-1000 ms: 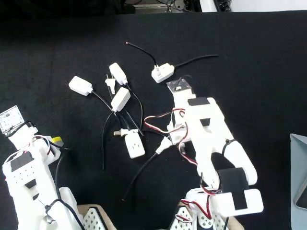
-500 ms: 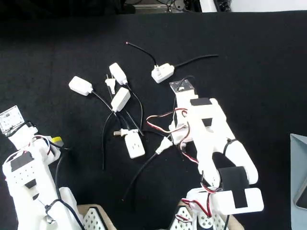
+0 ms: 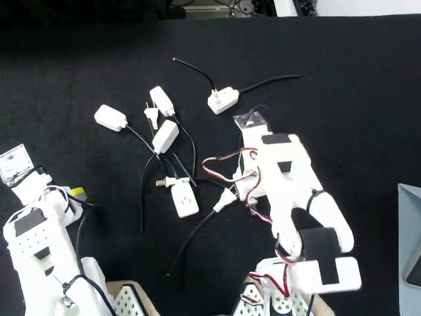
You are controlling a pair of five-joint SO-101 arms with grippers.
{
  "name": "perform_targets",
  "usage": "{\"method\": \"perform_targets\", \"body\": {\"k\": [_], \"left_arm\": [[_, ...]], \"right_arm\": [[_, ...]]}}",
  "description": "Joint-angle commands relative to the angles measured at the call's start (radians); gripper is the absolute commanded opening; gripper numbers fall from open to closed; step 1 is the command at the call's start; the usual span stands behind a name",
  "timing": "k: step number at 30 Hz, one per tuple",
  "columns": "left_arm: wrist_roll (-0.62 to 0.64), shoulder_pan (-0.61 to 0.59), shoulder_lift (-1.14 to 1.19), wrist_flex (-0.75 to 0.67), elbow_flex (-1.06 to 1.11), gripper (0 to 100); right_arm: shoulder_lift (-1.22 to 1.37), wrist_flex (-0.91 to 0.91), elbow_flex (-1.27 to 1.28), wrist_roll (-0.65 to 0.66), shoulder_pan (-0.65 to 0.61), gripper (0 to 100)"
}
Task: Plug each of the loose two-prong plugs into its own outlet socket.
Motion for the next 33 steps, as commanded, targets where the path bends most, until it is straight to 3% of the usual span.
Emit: {"method": "perform_targets", "body": {"k": [1,8,11,16,25,33], "left_arm": [[-0.015,0.021,-0.017,-0.014,-0.024,30],[-0.014,0.185,-0.017,-0.006,-0.110,30],[-0.003,0.280,-0.017,-0.006,-0.148,30],[0.144,0.417,-0.017,-0.006,-0.239,30],[0.281,0.670,-0.017,-0.006,-0.346,30],[0.288,0.773,-0.089,0.012,-0.329,30]], "right_arm": [[-0.154,0.101,-0.096,0.000,0.003,1.2],[-0.489,0.130,-0.042,-0.005,-0.110,1.1],[-0.604,0.084,0.007,-0.087,-0.189,1.1],[-0.757,-0.080,0.133,-0.155,-0.308,1.1],[-0.937,-0.417,0.352,-0.239,-0.516,1.1],[-0.955,-0.575,0.473,-0.259,-0.580,1.1]]}}
